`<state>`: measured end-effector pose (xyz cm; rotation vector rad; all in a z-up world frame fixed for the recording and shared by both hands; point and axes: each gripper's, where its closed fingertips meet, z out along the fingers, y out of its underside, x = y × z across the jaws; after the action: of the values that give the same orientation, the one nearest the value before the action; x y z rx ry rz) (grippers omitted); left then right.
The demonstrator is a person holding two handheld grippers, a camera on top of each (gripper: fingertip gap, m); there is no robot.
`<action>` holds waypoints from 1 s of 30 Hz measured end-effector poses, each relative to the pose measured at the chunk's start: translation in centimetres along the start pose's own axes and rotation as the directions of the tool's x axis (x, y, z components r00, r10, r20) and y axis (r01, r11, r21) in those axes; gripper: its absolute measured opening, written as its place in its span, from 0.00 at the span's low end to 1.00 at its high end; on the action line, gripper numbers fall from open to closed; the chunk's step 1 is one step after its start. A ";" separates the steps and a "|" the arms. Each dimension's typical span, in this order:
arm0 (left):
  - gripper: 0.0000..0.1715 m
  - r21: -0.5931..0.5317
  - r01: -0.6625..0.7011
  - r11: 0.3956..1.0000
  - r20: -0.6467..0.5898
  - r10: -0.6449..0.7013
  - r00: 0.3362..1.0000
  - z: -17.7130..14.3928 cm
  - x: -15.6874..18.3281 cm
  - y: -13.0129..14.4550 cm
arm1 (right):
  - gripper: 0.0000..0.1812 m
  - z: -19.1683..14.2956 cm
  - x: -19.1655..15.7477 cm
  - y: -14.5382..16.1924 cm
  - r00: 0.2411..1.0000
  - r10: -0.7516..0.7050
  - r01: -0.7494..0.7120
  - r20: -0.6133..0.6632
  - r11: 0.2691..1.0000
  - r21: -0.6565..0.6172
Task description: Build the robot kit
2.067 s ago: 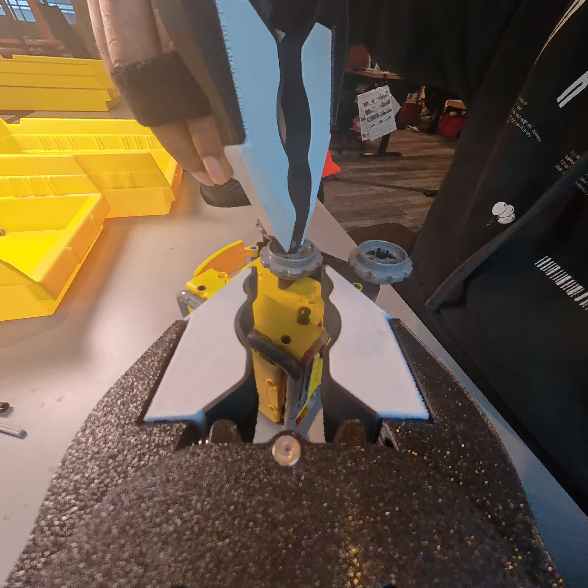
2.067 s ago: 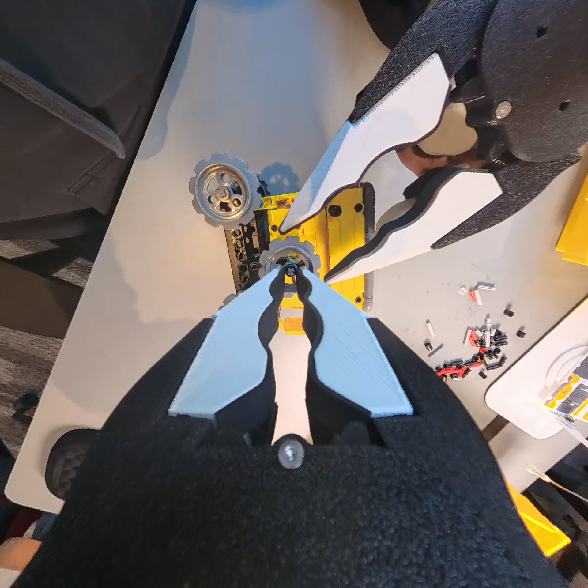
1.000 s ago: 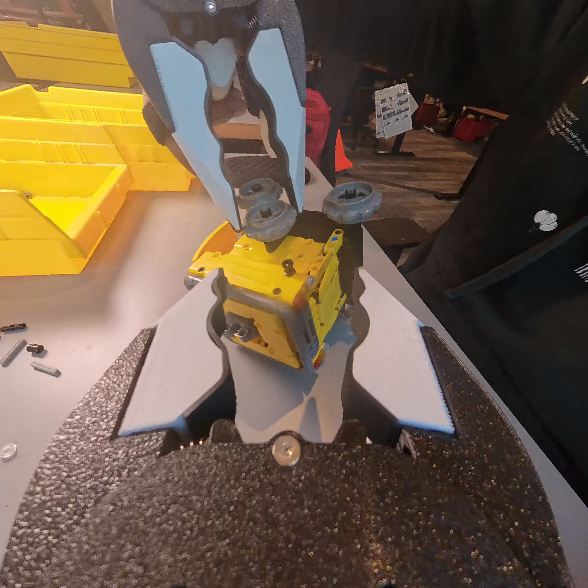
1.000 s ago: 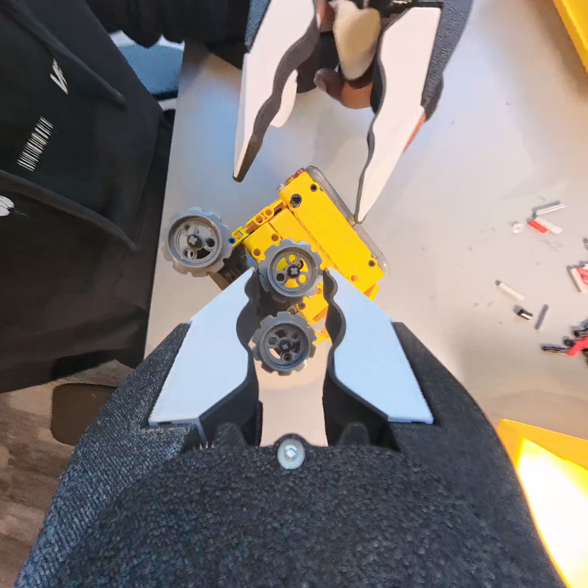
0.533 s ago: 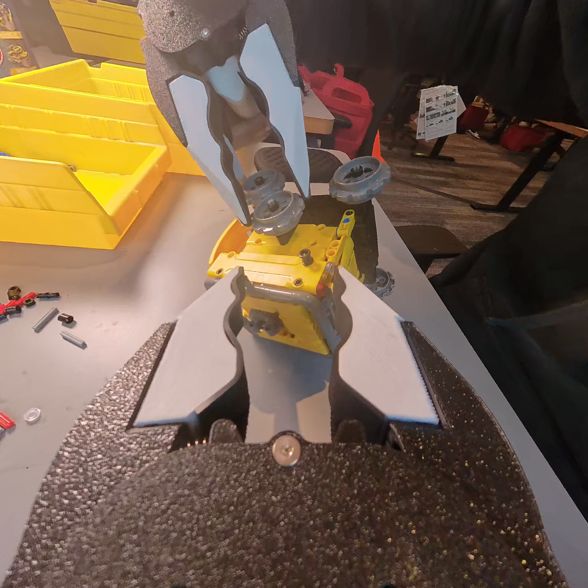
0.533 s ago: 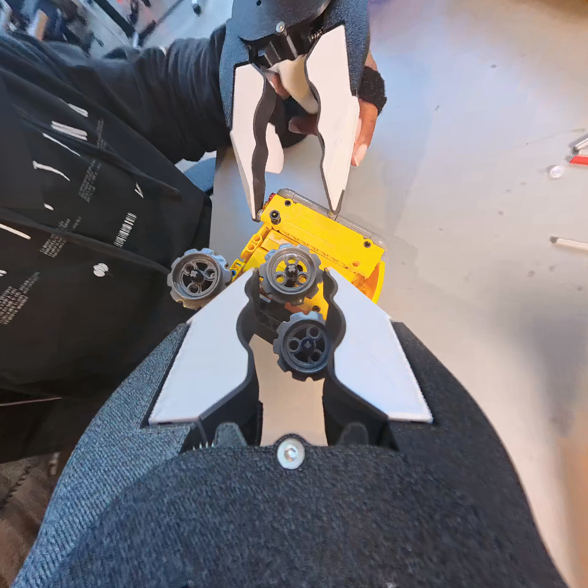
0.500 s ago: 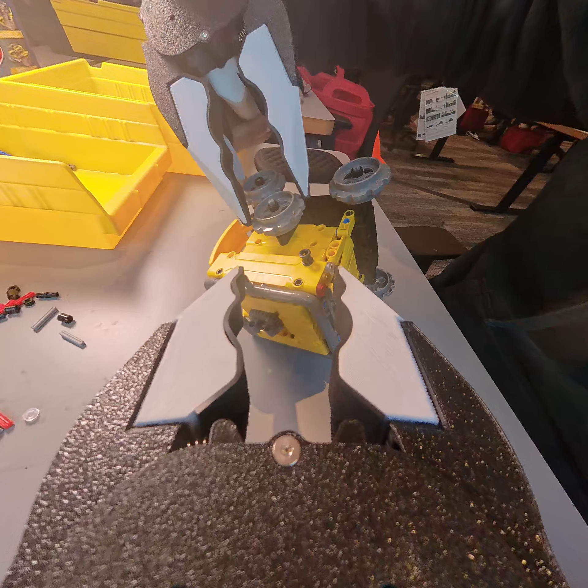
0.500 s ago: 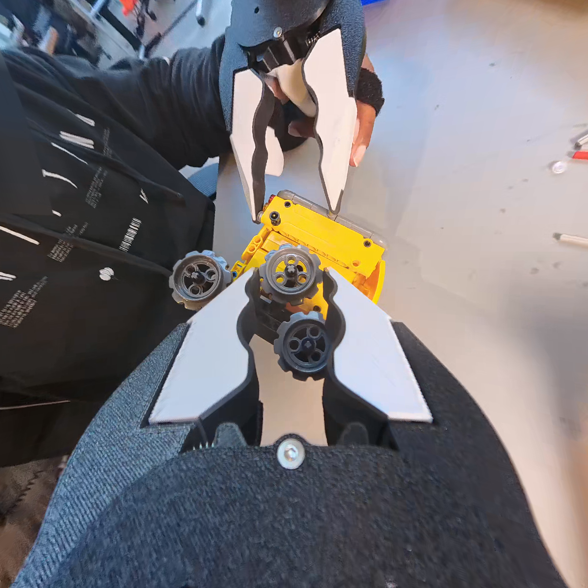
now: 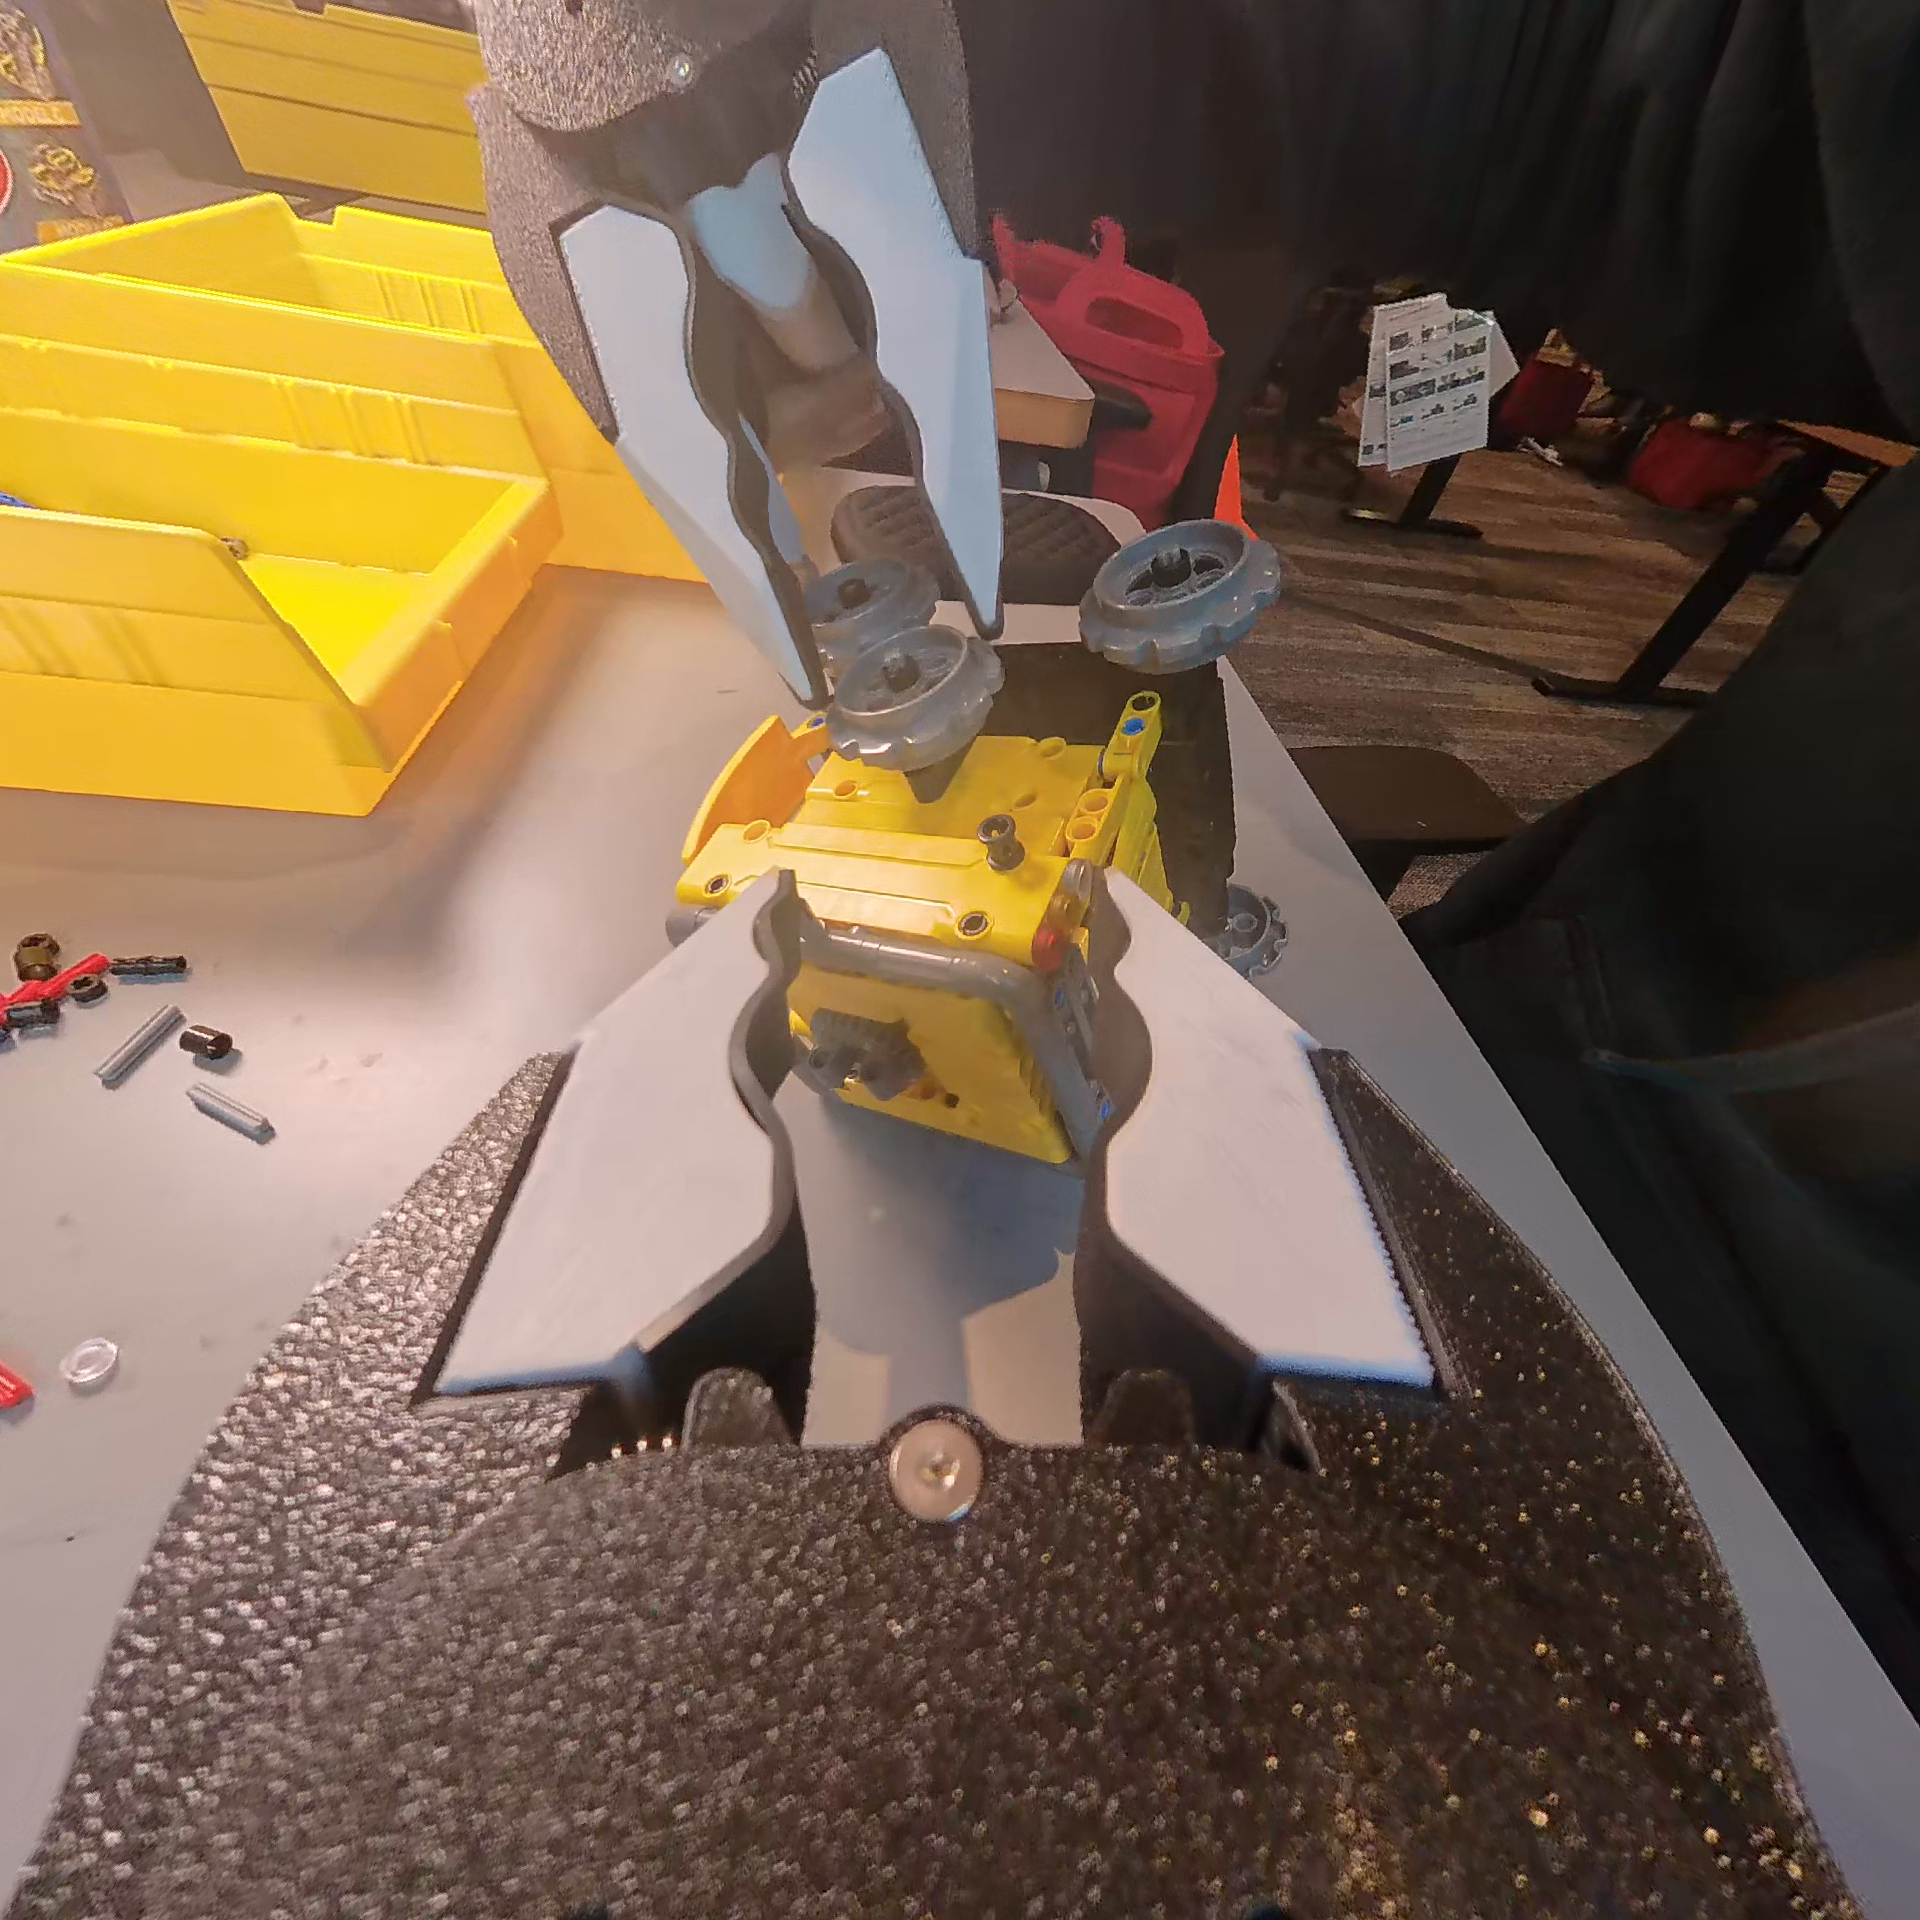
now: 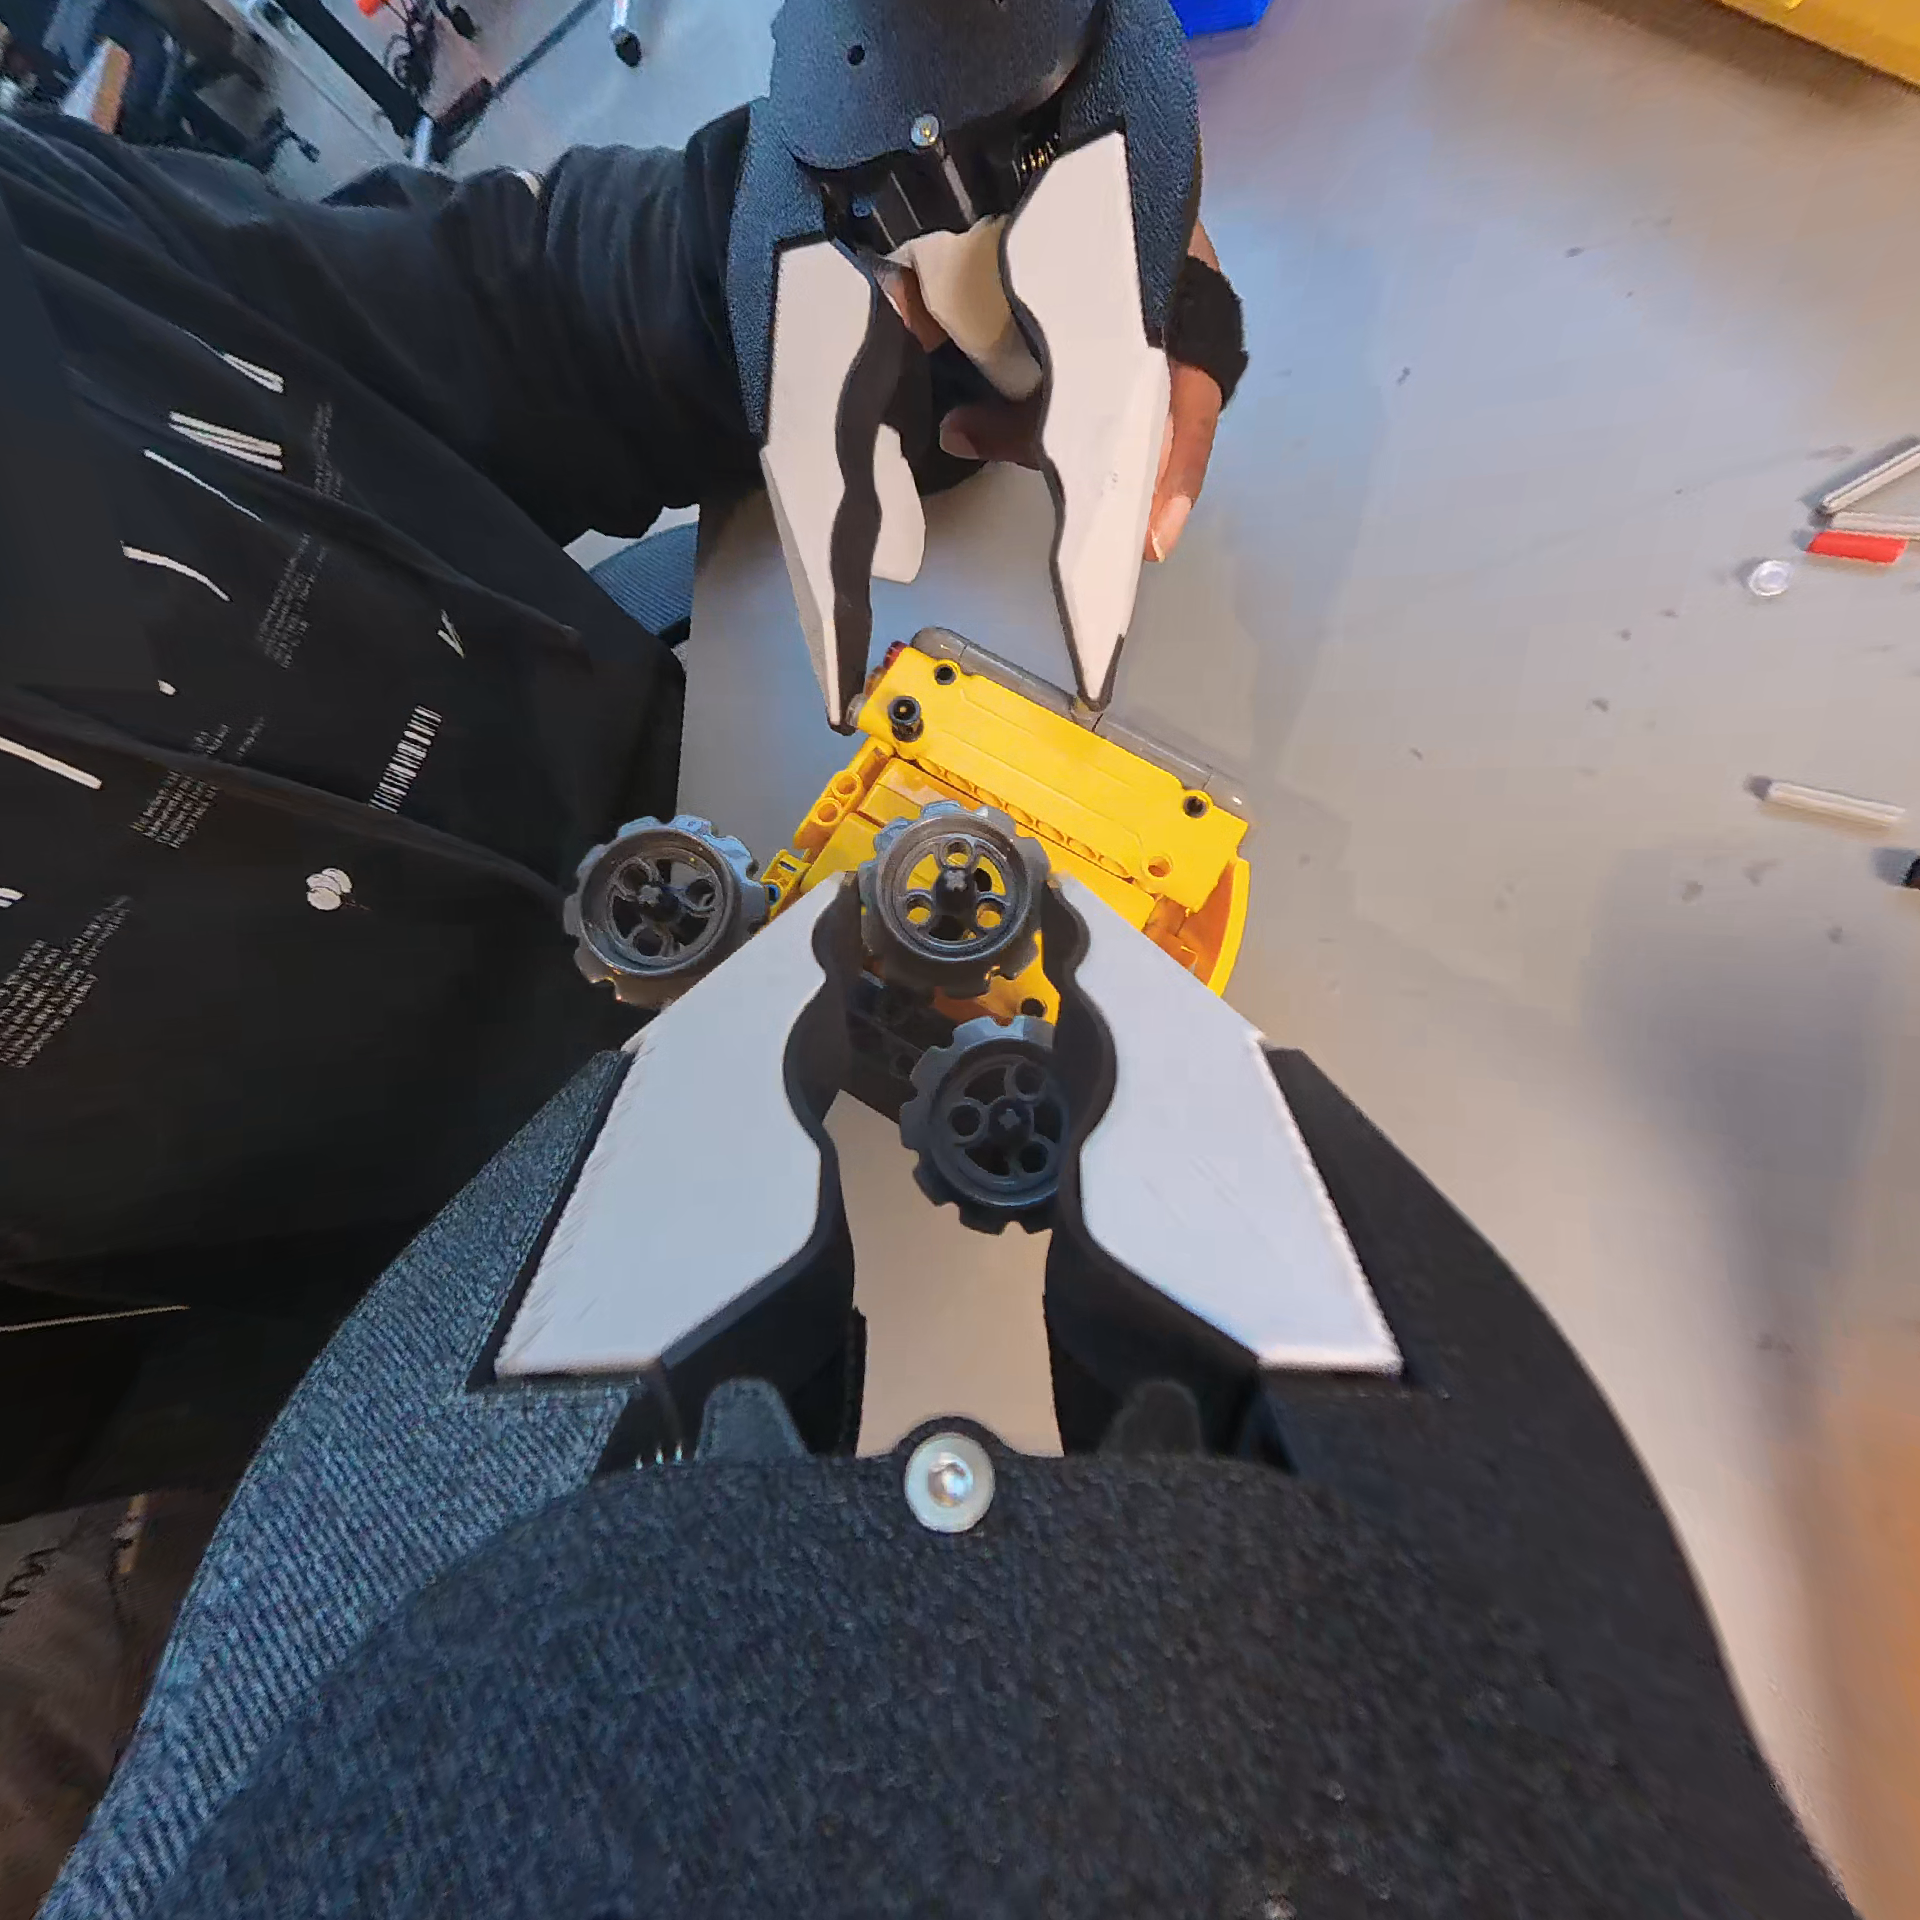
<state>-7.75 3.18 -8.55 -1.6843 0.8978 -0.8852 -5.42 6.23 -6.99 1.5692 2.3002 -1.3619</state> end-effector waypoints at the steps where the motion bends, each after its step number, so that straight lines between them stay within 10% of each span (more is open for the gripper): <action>1: 0.31 0.000 0.000 1.000 0.000 0.000 1.000 0.0 0.0 0.0 | 0.19 -0.1 0.0 -0.1 1.000 -0.013 0.013 -0.012 1.000 -0.008; 14: 0.33 0.004 -0.058 0.998 -0.081 0.058 0.995 -0.8 1.4 0.0 | 0.32 0.4 -1.2 0.4 0.978 -0.132 0.125 -0.161 0.991 -0.049; 30: 0.28 -0.039 -0.095 0.995 -0.057 0.092 0.994 0.5 1.6 0.9 | 0.22 1.8 -1.3 0.3 0.969 -0.182 0.180 -0.169 0.983 -0.031</action>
<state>-6.72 1.76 -9.34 -1.6460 1.0305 -0.8587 -5.30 4.08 -7.69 1.5629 2.6068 -1.2852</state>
